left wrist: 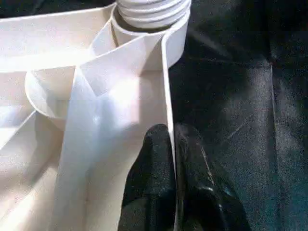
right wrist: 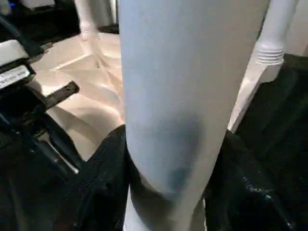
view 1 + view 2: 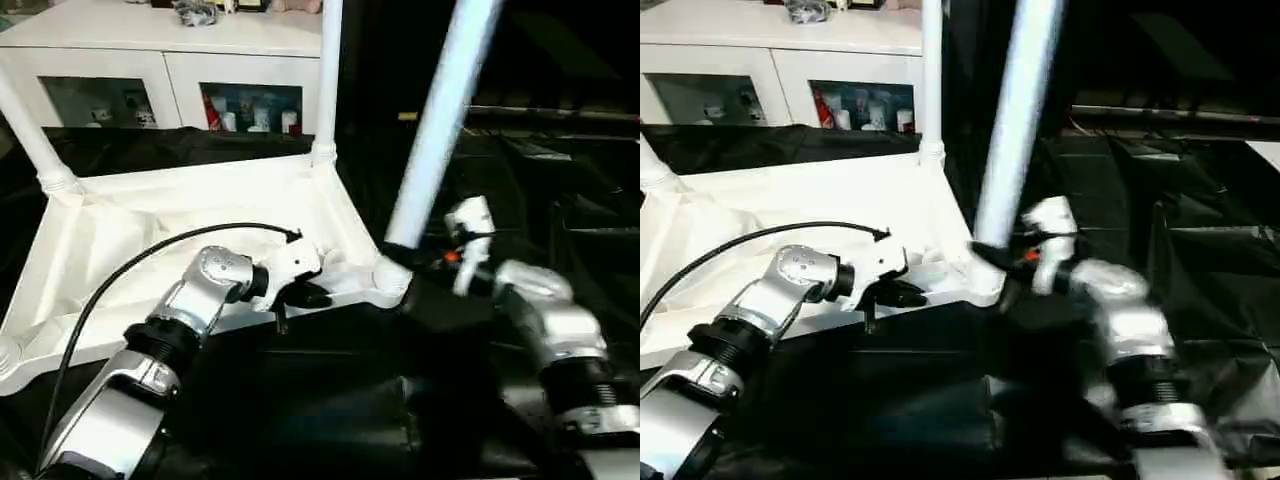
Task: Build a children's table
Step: Insert table leg to table base
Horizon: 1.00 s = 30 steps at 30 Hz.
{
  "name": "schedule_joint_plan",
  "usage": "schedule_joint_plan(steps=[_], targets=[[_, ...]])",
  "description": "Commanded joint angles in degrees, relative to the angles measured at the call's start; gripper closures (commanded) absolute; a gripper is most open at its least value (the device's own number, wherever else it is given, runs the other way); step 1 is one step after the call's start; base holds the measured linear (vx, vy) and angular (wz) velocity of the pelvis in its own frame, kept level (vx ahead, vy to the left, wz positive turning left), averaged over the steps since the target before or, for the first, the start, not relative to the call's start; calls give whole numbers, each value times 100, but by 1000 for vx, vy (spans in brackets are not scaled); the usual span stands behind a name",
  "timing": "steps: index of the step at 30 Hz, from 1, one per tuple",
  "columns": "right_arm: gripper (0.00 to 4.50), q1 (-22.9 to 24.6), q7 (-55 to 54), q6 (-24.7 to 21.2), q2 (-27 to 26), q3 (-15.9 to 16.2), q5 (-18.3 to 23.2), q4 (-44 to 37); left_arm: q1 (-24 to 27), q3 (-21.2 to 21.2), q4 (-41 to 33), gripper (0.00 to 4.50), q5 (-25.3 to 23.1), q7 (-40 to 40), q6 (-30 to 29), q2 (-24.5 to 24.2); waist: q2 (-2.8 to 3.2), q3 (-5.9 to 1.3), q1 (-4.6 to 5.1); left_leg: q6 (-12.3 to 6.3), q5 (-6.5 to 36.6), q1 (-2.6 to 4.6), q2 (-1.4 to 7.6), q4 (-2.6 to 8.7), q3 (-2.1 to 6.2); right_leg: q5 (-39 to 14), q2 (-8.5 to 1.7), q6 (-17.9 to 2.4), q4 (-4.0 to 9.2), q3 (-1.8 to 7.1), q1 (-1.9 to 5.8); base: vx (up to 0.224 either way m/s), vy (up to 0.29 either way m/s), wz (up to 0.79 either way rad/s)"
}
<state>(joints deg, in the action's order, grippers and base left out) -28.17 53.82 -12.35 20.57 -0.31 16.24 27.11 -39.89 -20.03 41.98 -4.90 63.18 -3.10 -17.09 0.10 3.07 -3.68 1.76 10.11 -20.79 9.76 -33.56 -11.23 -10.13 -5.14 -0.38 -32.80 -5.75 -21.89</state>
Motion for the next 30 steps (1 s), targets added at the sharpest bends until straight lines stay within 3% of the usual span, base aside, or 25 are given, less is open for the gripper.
schedule_joint_plan(steps=[1, 4, 6, 9, 13, 18, 20, 21, 22, 24, 25, 26, 28, 29, 30], targets=[[264, 206, 34, -309, 174, 52, -169, 142, -20, -101, -80, 450, -104, 59, 134, 9, 11, -255, 18, 129, 2941, 204, 398, 486, 297, -3639, -521, -564, 653, 295, 13, 0, 0, 0], [264, 233, 122, -396, 257, 84, -185, 85, -47, -104, -51, 450, -104, 69, 141, 21, 22, -296, -63, 106, 2548, 166, 440, 507, 252, -2840, -513, -857, 553, 352, 43, 0, 0, 0], [264, 210, 110, -380, 256, 118, -216, 164, -60, -107, -37, 450, -104, 76, 144, 26, 16, -298, -101, 98, 2417, 133, 441, 514, 238, -2576, -514, -957, 513, 356, 80, 0, 0, 0], [264, 38, -60, -250, 89, 248, -340, 578, -61, -120, -38, 450, -108, 100, 135, 23, 23, -295, -119, 116, 2394, 142, 430, 501, 220, -2512, -522, -1056, 498, 361, 77, 0, 0, 0], [264, -99, -257, -293, -89, 263, -372, 842, -17, -144, -97, 450, -111, 138, 102, 3, 18, -282, -103, 115, 2366, 126, 420, 506, 240, -2898, -539, -944, 529, 343, 103, 0, 0, 0], [264, -160, -396, -377, -218, 125, -293, 1224, 33, -193, -158, 450, -159, 209, 71, -60, 27, -267, -90, 178, 2583, 174, 431, 515, 262, -3242, -535, -795, 571, 330, 64, 0, 0, 0], [264, -124, -428, -407, -242, 54, -233, 1294, 49, -214, -174, 450, -178, 249, 67, -91, 35, -270, -89, 203, 2638, 173, 437, 526, 265, -3169, -532, -804, 566, 336, 63, 0, 0, 0], [264, -31, -465, -418, -262, -19, -169, 1291, 57, -224, -177, 450, -189, 277, 68, -116, 115, -276, -107, 235, 2676, 181, 437, 529, 273, -3068, -534, -831, 552, 343, 64, 0, 0, 0], [264, -5, -470, -422, -268, -38, -148, 1280, 57, -226, -176, 450, -191, 282, 69, -119, 85, -271, -94, 236, 2706, 176, 439, 536, 260, -3029, -522, -833, 568, 346, 58, 0, 0, 0], [264, 175, -505, -424, -324, -174, 2, 1224, 50, -238, -157, 450, -205, 312, 80, -144, 101, -288, -105, 245, 2717, 180, 436, 538, 254, -2778, -515, -924, 544, 350, 72, 0, 0, 0], [264, 252, -534, -410, -354, -227, 57, 1185, 43, -242, -145, 450, -210, 320, 86, -149, 170, -289, -116, 260, 2711, 173, 436, 540, 263, -2695, -516, -956, 522, 351, 82, 0, 0, 0], [264, 252, -534, -410, -354, -227, 57, 1185, 43, -242, -145, 450, -210, 320, 86, -149, 133, -290, -111, 250, 2700, 168, 435, 546, 247, -2631, -503, -960, 537, 352, 86, 0, 0, 0], [264, 503, -624, -337, -483, -415, 255, 1044, 4, -264, -101, 450, -226, 332, 96, -144, 172, -286, -119, 234, 2734, 176, 432, 547, 244, -2589, -508, -1017, 519, 352, 90, 0, 0, 0], [264, 564, -652, -321, -524, -471, 303, 1016, -8, -264, -87, 450, -231, 333, 99, -139, 143, -293, -118, 222, 2697, 180, 427, 549, 237, -2591, -504, -1007, 525, 352, 90, 0, 0, 0], [264, 624, -679, -305, -564, -526, 352, 987, -21, -264, -73, 450, -237, 334, 102, -134, 151, -302, -126, 194, 2628, 184, 424, 544, 230, -2612, -515, -1005, 530, 360, 94, 0, 0, 0]])
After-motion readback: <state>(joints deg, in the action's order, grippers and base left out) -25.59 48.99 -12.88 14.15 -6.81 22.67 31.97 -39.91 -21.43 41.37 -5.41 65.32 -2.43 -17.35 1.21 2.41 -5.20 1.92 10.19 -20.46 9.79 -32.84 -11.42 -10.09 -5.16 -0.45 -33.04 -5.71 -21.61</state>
